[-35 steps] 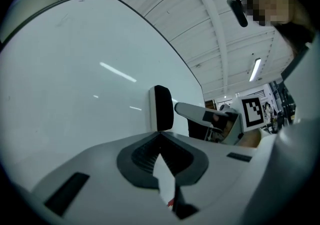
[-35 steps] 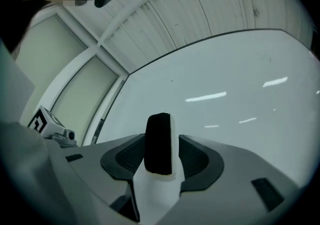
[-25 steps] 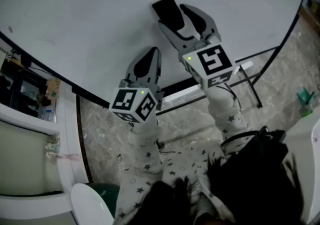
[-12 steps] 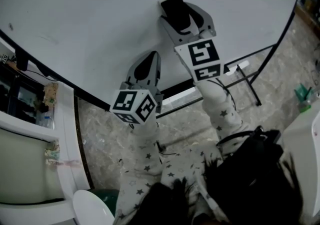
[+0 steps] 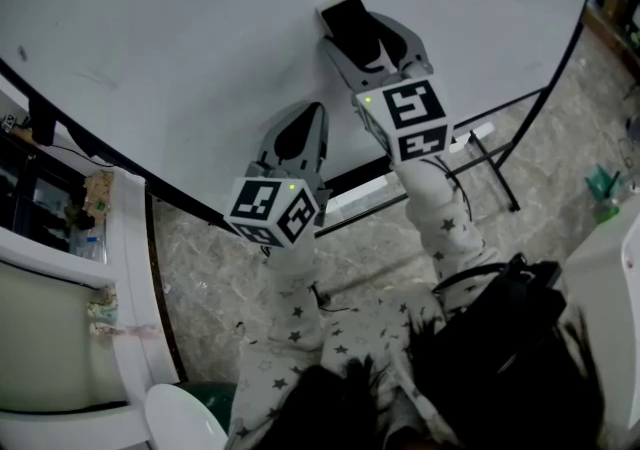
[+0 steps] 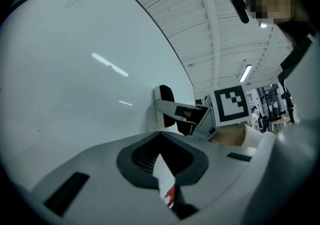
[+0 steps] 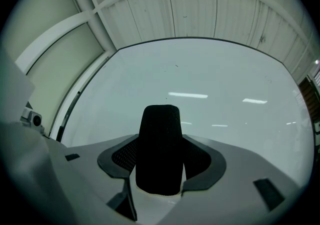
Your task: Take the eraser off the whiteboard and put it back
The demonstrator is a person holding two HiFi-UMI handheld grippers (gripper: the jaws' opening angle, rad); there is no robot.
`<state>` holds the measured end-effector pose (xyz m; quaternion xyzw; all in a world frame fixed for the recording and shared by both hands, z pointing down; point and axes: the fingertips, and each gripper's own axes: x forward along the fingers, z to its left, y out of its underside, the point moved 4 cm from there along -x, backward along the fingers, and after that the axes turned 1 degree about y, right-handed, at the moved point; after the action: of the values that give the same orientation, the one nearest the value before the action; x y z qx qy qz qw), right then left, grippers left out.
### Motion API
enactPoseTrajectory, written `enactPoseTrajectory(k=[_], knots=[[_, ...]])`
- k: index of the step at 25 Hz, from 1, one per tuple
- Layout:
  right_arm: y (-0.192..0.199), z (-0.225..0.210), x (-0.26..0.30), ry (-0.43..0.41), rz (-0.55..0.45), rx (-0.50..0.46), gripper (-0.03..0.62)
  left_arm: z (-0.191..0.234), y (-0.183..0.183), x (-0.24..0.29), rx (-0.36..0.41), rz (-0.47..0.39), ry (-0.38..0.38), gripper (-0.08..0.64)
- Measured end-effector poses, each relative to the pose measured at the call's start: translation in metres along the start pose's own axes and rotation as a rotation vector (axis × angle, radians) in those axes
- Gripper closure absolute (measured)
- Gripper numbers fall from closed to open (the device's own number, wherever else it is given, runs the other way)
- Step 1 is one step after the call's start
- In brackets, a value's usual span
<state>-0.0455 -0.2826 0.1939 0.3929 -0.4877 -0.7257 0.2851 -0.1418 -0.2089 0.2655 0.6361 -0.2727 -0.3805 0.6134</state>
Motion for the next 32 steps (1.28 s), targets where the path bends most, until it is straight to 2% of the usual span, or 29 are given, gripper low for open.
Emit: enactPoseTrajectory(k=[7, 14, 20, 24, 27, 32], knots=[[0.002, 0.004, 0.004, -0.031, 0.001, 0.027, 0.334, 0.007, -0.005, 0.002, 0.004, -0.001, -0.003, 0.558], [0.007, 0.014, -0.005, -0.087, 0.009, 0.106, 0.334, 0.005, -0.011, -0.002, 0.015, 0.003, 0.009, 0.558], [0.014, -0.01, -0.052, -0.119, 0.03, 0.174, 0.334, -0.039, -0.004, 0.011, 0.003, 0.014, 0.017, 0.558], [0.028, -0.007, -0.06, -0.129, 0.052, 0.216, 0.334, -0.039, 0.002, 0.012, -0.013, 0.029, 0.025, 0.558], [0.036, -0.006, -0.066, -0.148, 0.077, 0.254, 0.334, -0.039, 0.004, 0.012, -0.038, 0.022, 0.004, 0.558], [0.046, -0.013, -0.091, -0.173, 0.104, 0.287, 0.334, -0.062, 0.008, 0.018, -0.079, 0.001, -0.016, 0.558]])
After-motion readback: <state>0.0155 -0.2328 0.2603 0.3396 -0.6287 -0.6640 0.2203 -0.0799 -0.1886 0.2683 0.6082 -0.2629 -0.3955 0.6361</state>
